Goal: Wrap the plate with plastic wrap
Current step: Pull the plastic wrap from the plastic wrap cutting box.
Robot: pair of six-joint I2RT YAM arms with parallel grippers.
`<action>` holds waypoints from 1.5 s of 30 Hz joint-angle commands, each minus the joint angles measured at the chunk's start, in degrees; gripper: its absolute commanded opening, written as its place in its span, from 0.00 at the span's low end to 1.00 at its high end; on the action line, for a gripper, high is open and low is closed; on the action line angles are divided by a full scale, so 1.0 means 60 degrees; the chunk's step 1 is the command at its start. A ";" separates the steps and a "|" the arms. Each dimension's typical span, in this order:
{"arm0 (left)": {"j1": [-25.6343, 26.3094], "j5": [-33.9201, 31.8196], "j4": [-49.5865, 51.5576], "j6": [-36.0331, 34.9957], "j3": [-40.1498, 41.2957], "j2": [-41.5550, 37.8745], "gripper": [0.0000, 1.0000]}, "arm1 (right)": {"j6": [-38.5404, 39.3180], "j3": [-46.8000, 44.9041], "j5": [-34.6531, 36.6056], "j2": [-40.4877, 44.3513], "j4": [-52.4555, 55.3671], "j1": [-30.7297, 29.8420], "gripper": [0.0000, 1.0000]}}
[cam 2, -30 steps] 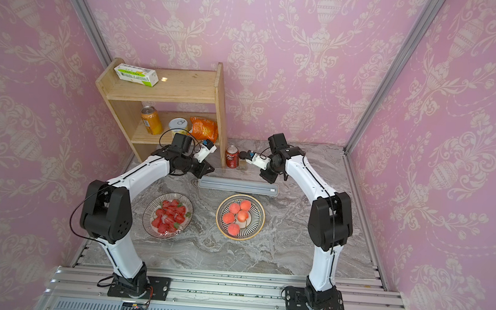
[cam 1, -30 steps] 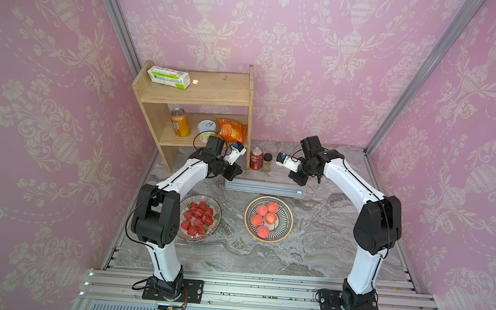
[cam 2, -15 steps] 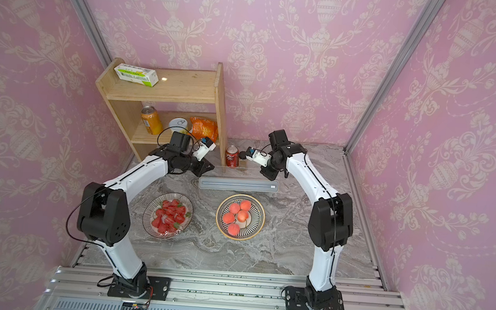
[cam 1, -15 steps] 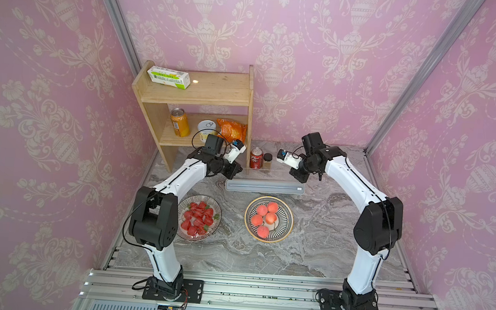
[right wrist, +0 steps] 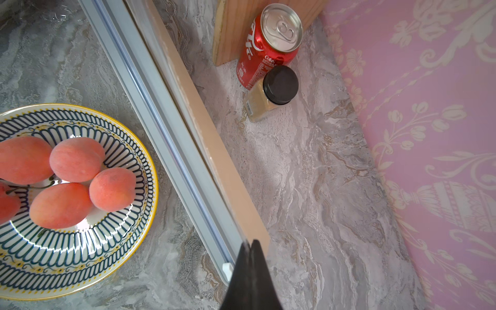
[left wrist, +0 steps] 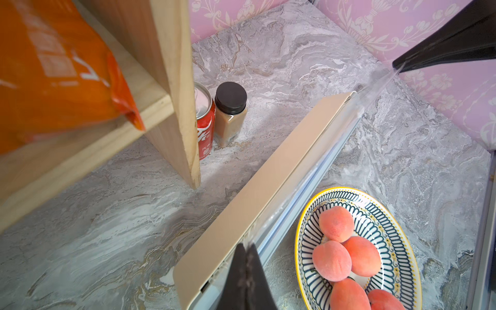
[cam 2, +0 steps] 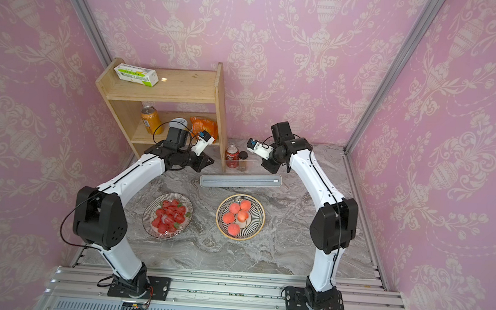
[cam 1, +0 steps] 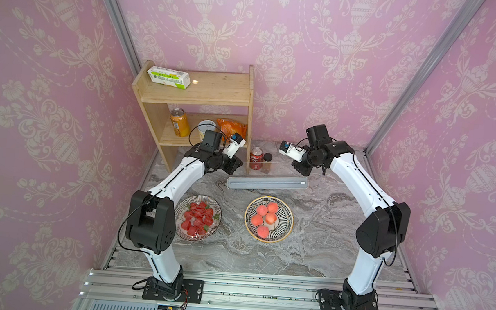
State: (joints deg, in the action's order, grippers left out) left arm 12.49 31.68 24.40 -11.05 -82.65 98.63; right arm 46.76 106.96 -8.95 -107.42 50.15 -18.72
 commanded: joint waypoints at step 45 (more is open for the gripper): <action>-0.0134 -0.0030 -0.0387 0.0764 -0.0915 -0.1292 0.00 | 0.0248 0.1068 0.0957 0.1156 0.0159 -0.0352 0.00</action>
State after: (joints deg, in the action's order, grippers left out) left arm 12.43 32.47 23.75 -7.81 -85.62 93.34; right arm 47.22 111.07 -4.75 -103.59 51.86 -20.58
